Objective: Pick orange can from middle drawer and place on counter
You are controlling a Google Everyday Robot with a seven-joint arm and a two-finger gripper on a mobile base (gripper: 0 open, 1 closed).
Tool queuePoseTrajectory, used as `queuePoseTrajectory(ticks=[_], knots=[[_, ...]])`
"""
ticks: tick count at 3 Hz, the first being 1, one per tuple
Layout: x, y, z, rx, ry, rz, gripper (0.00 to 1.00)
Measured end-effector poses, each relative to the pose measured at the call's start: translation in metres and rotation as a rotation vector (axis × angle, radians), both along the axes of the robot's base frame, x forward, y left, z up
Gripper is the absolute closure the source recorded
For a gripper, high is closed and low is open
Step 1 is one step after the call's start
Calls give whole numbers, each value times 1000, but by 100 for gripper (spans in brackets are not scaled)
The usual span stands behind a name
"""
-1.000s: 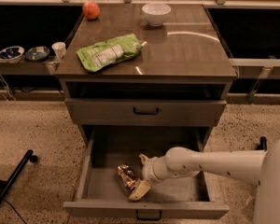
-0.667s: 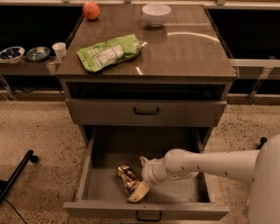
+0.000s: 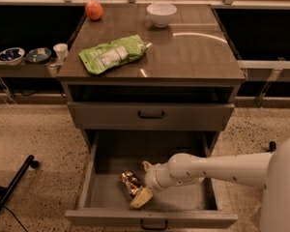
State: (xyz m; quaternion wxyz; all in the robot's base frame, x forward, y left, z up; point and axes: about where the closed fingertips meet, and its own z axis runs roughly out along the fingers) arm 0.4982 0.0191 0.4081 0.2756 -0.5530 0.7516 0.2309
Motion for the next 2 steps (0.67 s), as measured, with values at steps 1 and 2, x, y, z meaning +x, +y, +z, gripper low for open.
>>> queuePoseTrajectory(ticks=[1, 2], knots=[[-5, -4, 18, -10, -26, -2, 23], [-9, -7, 29, -17, -31, 0, 8]])
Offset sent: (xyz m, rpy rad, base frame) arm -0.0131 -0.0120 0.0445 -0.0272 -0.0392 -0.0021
